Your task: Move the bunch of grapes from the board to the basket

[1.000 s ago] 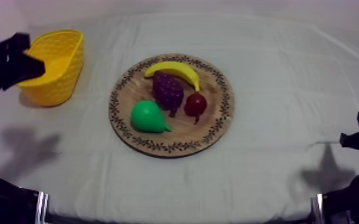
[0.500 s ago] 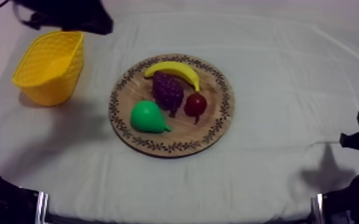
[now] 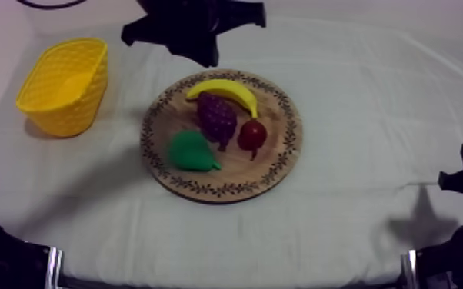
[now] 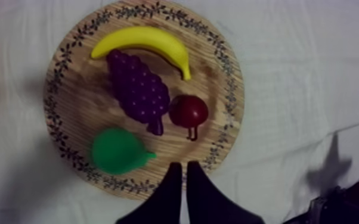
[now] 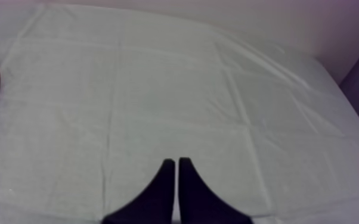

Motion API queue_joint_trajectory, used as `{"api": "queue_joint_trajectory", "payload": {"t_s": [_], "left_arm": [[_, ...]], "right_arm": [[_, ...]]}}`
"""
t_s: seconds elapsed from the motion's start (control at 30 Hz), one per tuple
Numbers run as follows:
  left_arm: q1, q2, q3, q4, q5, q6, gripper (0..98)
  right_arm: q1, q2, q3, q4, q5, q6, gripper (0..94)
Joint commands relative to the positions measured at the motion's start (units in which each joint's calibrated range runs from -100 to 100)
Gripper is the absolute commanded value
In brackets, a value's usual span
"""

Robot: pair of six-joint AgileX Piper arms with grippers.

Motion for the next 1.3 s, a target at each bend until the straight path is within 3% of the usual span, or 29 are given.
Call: {"api": "queue_joint_trajectory", "payload": {"t_s": [0.0, 0.37, 0.6, 0.7, 0.93, 1.27], "left_arm": [[0.0, 1.8, -0.6, 0.34, 0.2, 0.4, 8.7], [-0.1, 5.9, -1.4, 1.02, 0.3, 2.3, 62.7], [-1.0, 7.8, -2.5, 1.80, 0.0, 2.7, 87.0], [-1.5, 9.3, -2.6, 2.34, -0.5, 2.2, 90.1], [-2.9, 14.6, -3.5, 3.34, -1.4, 1.5, 85.0], [-4.2, 23.7, -6.1, 4.72, -1.5, 1.6, 87.4]], "right_arm": [[0.0, 0.0, 0.0, 0.0, 0.0, 0.0, 0.3], [0.0, 0.0, 0.0, 0.0, 0.0, 0.0, 0.3], [0.0, 0.0, 0.0, 0.0, 0.0, 0.0, 0.3], [0.0, 0.0, 0.0, 0.0, 0.0, 0.0, 0.3], [0.0, 0.0, 0.0, 0.0, 0.0, 0.0, 0.3], [0.0, 0.0, 0.0, 0.0, 0.0, 0.0, 0.3]]}}
